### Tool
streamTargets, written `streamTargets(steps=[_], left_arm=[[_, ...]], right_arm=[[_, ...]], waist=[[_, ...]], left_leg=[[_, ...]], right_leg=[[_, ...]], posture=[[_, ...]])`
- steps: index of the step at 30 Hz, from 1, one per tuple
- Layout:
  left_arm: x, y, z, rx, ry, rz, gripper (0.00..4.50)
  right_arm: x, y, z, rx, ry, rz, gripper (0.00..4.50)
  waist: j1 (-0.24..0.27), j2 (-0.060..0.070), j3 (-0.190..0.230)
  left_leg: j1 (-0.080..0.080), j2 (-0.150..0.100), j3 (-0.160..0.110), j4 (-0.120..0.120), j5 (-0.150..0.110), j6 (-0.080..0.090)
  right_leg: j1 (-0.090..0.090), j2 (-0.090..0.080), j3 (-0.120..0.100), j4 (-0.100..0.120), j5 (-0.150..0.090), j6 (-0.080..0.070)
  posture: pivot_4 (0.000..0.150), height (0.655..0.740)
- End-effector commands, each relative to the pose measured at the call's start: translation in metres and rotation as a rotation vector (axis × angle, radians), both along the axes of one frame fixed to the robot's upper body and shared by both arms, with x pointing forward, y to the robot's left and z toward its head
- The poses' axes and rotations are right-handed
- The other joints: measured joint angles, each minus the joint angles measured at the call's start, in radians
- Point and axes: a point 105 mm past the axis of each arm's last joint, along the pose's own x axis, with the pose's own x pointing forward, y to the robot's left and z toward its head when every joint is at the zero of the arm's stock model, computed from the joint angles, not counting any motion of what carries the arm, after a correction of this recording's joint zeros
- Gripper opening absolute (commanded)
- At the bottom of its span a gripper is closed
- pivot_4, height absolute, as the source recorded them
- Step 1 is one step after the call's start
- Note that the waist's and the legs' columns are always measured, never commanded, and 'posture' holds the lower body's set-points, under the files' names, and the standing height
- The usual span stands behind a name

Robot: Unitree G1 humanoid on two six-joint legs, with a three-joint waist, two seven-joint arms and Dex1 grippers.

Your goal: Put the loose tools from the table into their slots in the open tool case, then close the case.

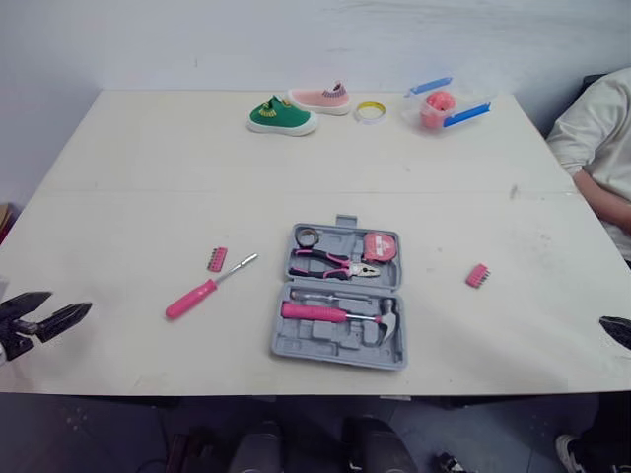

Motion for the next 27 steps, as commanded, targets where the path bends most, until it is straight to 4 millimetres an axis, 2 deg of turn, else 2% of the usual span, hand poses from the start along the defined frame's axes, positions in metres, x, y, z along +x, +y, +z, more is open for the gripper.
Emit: streamTargets(steps=[1,2,4,7,8,11,15,18,27], left_arm=[[0.018,-0.024,0.012,0.086,-0.05,-0.067,4.48],[0.024,-0.032,0.011,0.094,-0.048,-0.075,4.48],[0.038,-0.06,0.008,0.095,-0.038,-0.107,4.48],[0.05,-0.091,0.007,0.074,-0.011,-0.143,4.48],[0.055,-0.102,0.005,0.076,0.018,-0.14,4.48],[0.073,-0.119,0.003,0.109,0.05,-0.09,4.48],[0.089,-0.147,0.001,0.07,0.061,-0.106,4.48],[0.099,-0.153,-0.004,0.085,0.079,-0.077,4.48],[0.118,-0.168,-0.02,0.108,0.118,-0.076,4.48]], right_arm=[[0.021,0.034,0.012,-0.037,-0.042,0.177,4.5],[0.026,0.046,0.013,-0.037,-0.045,0.222,4.5],[0.036,0.085,0.017,-0.032,-0.065,0.362,4.5],[0.041,0.127,0.025,-0.016,-0.094,0.518,4.5],[0.042,0.148,0.029,-0.007,-0.113,0.591,4.5],[0.04,0.198,0.038,0.021,-0.163,0.77,4.5],[0.03,0.241,0.04,0.04,-0.171,0.934,4.5],[0.026,0.257,0.045,0.056,-0.184,0.986,4.5],[0.031,0.269,0.05,0.059,-0.199,1.006,4.5]], waist=[[-0.001,0.002,0.001],[-0.001,0.003,0.002],[-0.002,0.004,0.003],[-0.003,0.01,0.005],[-0.003,0.011,0.005],[-0.003,0.011,0.006],[-0.003,0.01,0.006],[-0.001,0.008,0.006],[0.0,0.005,0.008]], left_leg=[[0.0,0.0,0.0,0.0,0.0,0.0],[0.0,0.0,0.0,0.0,0.0,0.0],[0.0,0.0,0.0,0.0,0.0,0.0],[0.0,0.0,0.0,0.0,0.001,0.0],[0.0,0.0,0.0,0.002,0.001,0.0],[-0.001,0.0,0.0,0.003,0.001,0.0],[-0.001,0.001,0.0,0.005,0.002,-0.002],[-0.001,0.001,0.0,0.006,0.003,-0.002],[-0.002,0.0,0.001,0.008,0.005,-0.007]], right_leg=[[0.0,0.0,0.0,0.0,0.0,0.0],[0.0,0.0,0.0,0.0,0.0,0.0],[0.0,0.0,0.0,0.001,0.0,0.0],[0.0,0.0,0.0,0.002,0.0,0.001],[0.0,0.0,0.0,0.003,0.001,0.002],[-0.001,0.001,0.0,0.005,0.001,0.002],[-0.001,0.003,0.0,0.007,0.002,0.003],[-0.001,0.004,0.0,0.007,0.002,0.004],[-0.001,0.004,0.0,0.007,0.002,0.004]], posture=[[0.15,0.74],[0.15,0.74],[0.15,0.74],[0.15,0.74],[0.15,0.74],[0.15,0.74],[0.15,0.74],[0.15,0.74],[0.15,0.74]])
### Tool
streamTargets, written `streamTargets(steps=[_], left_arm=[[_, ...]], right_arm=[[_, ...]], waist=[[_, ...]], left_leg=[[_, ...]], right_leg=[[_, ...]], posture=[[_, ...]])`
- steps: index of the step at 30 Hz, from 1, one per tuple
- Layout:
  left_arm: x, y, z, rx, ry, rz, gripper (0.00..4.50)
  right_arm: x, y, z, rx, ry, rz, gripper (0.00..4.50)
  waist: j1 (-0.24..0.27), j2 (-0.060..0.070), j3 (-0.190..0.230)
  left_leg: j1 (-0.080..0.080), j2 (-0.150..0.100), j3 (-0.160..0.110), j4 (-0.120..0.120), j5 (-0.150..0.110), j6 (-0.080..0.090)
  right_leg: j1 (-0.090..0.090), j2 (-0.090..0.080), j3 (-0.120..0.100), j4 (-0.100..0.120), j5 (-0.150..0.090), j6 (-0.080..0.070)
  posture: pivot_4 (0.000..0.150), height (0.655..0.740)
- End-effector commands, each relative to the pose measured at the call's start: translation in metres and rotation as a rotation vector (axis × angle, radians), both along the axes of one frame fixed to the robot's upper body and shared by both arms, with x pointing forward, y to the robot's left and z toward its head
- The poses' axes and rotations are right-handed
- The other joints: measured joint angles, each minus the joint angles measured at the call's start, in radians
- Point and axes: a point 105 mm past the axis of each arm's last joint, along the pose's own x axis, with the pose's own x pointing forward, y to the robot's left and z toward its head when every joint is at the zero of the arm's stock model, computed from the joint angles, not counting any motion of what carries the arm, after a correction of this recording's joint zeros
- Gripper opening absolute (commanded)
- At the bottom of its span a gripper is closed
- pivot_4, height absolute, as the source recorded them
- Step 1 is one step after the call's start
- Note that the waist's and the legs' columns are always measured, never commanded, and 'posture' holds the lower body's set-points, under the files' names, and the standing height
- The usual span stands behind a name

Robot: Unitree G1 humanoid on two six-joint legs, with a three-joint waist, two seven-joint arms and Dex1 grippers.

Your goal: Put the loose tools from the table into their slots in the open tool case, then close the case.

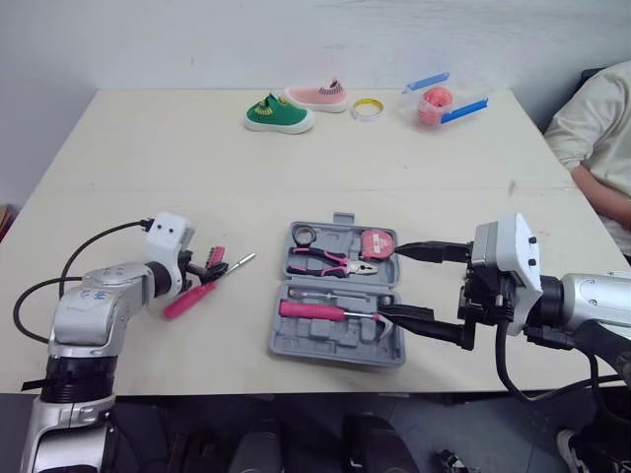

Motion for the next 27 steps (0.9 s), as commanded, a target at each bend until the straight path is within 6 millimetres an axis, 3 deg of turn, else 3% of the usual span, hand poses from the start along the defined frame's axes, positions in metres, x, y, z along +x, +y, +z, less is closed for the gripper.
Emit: streamTargets(steps=[1,4,7,10,21,24,26,27], left_arm=[[0.01,-0.006,-0.008,0.019,0.017,0.037,4.48],[0.008,-0.008,-0.016,0.038,0.04,0.049,4.48],[0.005,-0.01,-0.018,0.041,0.063,0.03,3.78],[-0.001,-0.02,-0.018,0.017,0.081,-0.037,2.57],[-0.001,-0.004,-0.022,0.034,0.1,0.005,2.57],[0.001,0.002,-0.018,0.046,0.082,0.018,1.75],[0.001,0.005,-0.012,0.037,0.072,0.003,0.84],[0.001,0.006,-0.008,0.032,0.068,-0.009,0.64]], right_arm=[[-0.001,0.008,0.004,0.015,-0.015,0.015,4.5],[0.001,0.008,0.003,0.022,-0.013,0.002,4.5],[0.001,0.007,0.002,0.022,-0.003,-0.002,4.5],[0.001,0.006,0.002,0.022,0.001,-0.007,4.5],[0.003,0.006,0.004,0.023,-0.003,-0.004,4.5],[0.003,0.006,0.004,0.019,-0.003,-0.005,4.5],[0.003,0.005,0.005,0.017,-0.004,-0.004,4.5],[0.003,0.005,0.005,0.016,-0.005,-0.003,4.5]], waist=[[0.001,0.0,0.0],[0.001,0.0,0.0],[0.001,0.0,0.0],[0.001,0.0,0.0],[-0.001,0.0,0.0],[-0.003,0.0,0.0],[-0.001,0.0,0.0],[-0.002,0.0,0.0]], left_leg=[[0.0,0.0,0.0,0.0,0.0,0.0],[0.0,0.0,0.0,0.0,0.0,0.0],[0.0,0.0,0.0,0.0,0.0,0.0],[0.001,0.0,0.0,0.0,0.0,0.0],[0.001,0.0,0.0,0.0,0.001,0.0],[0.001,0.0,0.0,0.0,0.001,0.0],[0.001,0.0,0.0,0.0,0.001,0.0],[0.001,0.0,0.0,0.0,0.001,0.0]], right_leg=[[0.0,0.0,0.0,0.0,0.0,0.0],[0.0,0.0,0.0,0.0,0.0,0.0],[0.0,0.0,0.0,0.0,0.0,0.0],[0.001,0.0,0.0,0.001,0.0,0.0],[0.001,0.0,0.0,0.001,0.0,0.0],[0.001,0.0,0.0,0.001,0.0,0.0],[0.001,0.0,0.0,0.001,0.0,0.0],[0.001,0.0,0.0,0.001,0.0,0.0]], posture=[[0.15,0.74],[0.15,0.74],[0.15,0.74],[0.15,0.74],[0.15,0.74],[0.15,0.74],[0.15,0.74],[0.15,0.74]])
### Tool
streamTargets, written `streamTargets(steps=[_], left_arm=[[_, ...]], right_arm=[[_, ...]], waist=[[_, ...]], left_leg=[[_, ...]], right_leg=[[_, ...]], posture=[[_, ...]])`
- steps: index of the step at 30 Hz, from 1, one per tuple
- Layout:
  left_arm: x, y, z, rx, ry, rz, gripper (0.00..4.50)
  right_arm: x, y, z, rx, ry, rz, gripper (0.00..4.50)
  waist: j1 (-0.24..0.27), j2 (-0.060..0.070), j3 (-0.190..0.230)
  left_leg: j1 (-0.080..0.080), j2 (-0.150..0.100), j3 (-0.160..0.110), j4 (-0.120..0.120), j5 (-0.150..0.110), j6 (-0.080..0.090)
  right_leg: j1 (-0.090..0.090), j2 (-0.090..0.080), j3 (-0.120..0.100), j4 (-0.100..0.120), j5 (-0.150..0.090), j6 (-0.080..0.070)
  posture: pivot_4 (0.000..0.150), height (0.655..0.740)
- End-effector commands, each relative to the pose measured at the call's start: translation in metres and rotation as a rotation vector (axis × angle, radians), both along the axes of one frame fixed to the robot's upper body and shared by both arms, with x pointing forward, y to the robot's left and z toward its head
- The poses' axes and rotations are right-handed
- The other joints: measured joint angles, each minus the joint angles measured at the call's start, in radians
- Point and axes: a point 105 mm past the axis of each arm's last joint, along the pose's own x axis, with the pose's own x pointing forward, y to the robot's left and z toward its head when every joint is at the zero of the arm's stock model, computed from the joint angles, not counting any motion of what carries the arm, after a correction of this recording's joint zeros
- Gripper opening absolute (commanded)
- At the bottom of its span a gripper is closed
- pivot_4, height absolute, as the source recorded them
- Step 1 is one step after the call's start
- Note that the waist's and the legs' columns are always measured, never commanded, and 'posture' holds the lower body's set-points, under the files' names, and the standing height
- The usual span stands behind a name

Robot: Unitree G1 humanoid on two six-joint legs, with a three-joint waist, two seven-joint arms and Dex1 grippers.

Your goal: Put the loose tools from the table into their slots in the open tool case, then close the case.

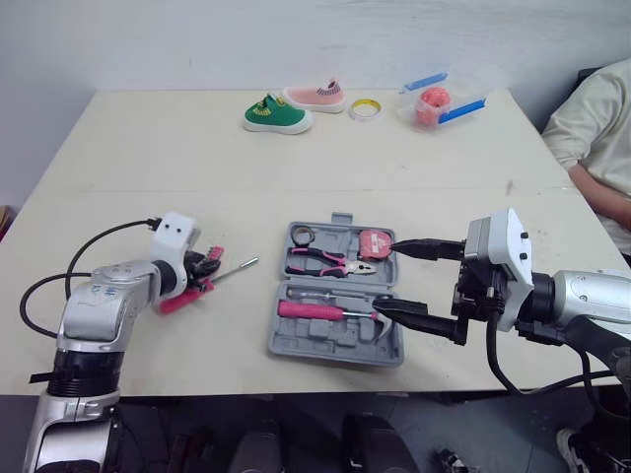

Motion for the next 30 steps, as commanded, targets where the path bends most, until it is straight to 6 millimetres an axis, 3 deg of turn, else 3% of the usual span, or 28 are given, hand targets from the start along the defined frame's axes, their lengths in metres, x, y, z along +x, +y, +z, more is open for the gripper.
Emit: streamTargets(steps=[1,4,7,13,16,22,30], left_arm=[[-0.003,0.013,0.005,-0.007,0.025,-0.024,0.66],[-0.005,0.006,0.035,-0.003,-0.042,-0.208,0.66],[-0.027,-0.037,0.066,0.085,-0.079,-0.626,0.66],[-0.066,-0.083,0.057,0.2,0.066,-1.073,0.66],[-0.073,-0.092,0.049,0.253,0.115,-1.182,0.66],[-0.059,-0.121,0.034,0.295,0.119,-1.207,0.66],[-0.059,-0.13,0.02,0.399,0.122,-1.271,0.66]], right_arm=[[-0.003,0.0,0.006,-0.01,-0.024,0.013,4.5],[-0.006,0.001,0.006,-0.028,-0.014,0.039,4.5],[-0.011,0.0,0.003,-0.053,0.018,0.074,4.5],[-0.021,-0.003,-0.016,-0.09,0.108,0.092,4.5],[-0.022,-0.003,-0.022,-0.098,0.116,0.086,4.5],[-0.024,0.001,-0.031,-0.093,0.108,0.053,4.5],[-0.025,-0.003,-0.035,-0.084,0.104,-0.001,4.5]], waist=[[-0.001,0.0,0.0],[-0.003,0.0,0.0],[0.003,-0.003,0.002],[0.003,-0.002,0.002],[-0.005,-0.001,0.003],[0.005,-0.002,0.003],[0.004,-0.002,0.003]], left_leg=[[0.0,0.0,0.0,0.0,0.0,0.0],[0.0,0.0,0.0,0.0,0.0,0.0],[-0.002,0.001,0.0,-0.001,0.001,-0.001],[-0.003,-0.001,-0.001,-0.001,-0.001,0.002],[-0.005,0.0,0.001,0.0,-0.001,0.002],[-0.005,0.0,0.0,0.003,-0.001,0.009],[-0.005,0.0,0.0,0.005,-0.001,0.01]], right_leg=[[0.0,0.0,0.0,0.0,0.0,0.0],[-0.001,0.0,0.0,0.0,0.0,0.0],[-0.002,0.0,0.0,0.0,0.0,-0.001],[0.0,-0.003,-0.001,-0.005,-0.001,-0.001],[-0.001,-0.001,0.0,-0.002,-0.001,-0.001],[-0.001,0.002,0.0,0.0,0.0,0.0],[-0.001,0.002,0.001,0.001,0.001,0.001]], posture=[[0.15,0.74],[0.15,0.74],[0.15,0.74],[0.15,0.74],[0.15,0.74],[0.15,0.74],[0.15,0.74]])
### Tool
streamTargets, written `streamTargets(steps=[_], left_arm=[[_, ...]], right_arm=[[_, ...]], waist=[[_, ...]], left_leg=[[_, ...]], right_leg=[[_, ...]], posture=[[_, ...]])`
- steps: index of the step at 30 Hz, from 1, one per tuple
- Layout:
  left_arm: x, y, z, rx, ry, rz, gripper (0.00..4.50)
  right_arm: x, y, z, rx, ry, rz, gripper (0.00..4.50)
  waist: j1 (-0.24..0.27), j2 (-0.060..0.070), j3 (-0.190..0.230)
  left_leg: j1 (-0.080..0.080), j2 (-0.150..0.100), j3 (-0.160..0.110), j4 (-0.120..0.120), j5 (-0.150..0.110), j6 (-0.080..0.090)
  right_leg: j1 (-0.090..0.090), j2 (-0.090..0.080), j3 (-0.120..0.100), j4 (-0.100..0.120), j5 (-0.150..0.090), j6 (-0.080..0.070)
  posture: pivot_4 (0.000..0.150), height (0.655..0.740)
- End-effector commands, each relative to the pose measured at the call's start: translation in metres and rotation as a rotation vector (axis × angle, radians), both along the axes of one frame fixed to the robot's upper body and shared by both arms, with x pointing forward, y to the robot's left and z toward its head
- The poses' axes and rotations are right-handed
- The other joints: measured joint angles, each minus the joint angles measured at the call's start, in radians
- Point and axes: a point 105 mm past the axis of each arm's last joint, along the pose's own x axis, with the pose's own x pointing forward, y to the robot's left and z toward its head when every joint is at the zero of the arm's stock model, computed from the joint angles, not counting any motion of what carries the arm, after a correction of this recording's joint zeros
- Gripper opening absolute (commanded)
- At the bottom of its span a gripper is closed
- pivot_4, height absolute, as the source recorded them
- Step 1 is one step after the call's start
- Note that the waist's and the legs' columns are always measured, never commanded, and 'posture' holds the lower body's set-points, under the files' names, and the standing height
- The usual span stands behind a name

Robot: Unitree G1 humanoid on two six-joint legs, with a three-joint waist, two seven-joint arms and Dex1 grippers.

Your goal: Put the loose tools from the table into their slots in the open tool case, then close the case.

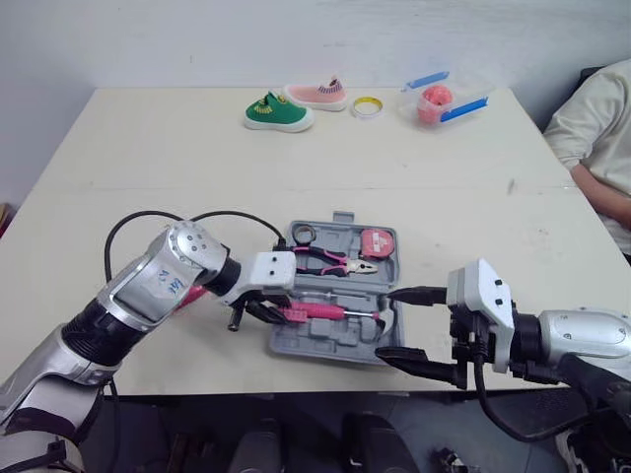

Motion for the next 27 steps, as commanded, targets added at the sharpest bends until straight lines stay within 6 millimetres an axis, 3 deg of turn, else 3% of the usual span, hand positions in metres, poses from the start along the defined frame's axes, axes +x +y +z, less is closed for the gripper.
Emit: streamTargets(steps=[1,24,26,27], left_arm=[[0.002,-0.004,0.002,0.029,-0.051,-0.043,0.66],[-0.007,-0.015,-0.014,0.059,-0.058,-0.059,0.66],[-0.01,-0.014,-0.012,0.056,-0.054,-0.067,1.67],[-0.01,-0.013,-0.01,0.053,-0.051,-0.067,1.89]], right_arm=[[-0.004,0.002,0.009,0.012,-0.062,0.001,4.5],[0.002,-0.002,0.009,0.012,-0.054,-0.018,4.5],[0.002,-0.002,0.01,0.015,-0.054,-0.018,4.5],[0.002,-0.002,0.01,0.016,-0.053,-0.018,4.5]], waist=[[0.002,0.0,0.0],[0.008,0.0,0.0],[0.007,0.0,0.0],[0.007,0.0,0.0]], left_leg=[[0.0,0.0,0.0,0.0,0.0,0.0],[0.0,0.0,-0.001,0.005,-0.001,0.002],[0.0,0.0,0.0,0.006,-0.002,0.003],[0.0,0.0,0.0,0.006,-0.002,0.003]], right_leg=[[0.0,0.0,0.0,0.0,0.0,0.0],[0.003,-0.001,0.0,0.001,0.0,0.001],[0.003,-0.001,0.0,0.001,0.0,0.001],[0.003,-0.001,0.0,0.001,0.0,0.001]], posture=[[0.15,0.74],[0.15,0.74],[0.15,0.74],[0.15,0.74]])
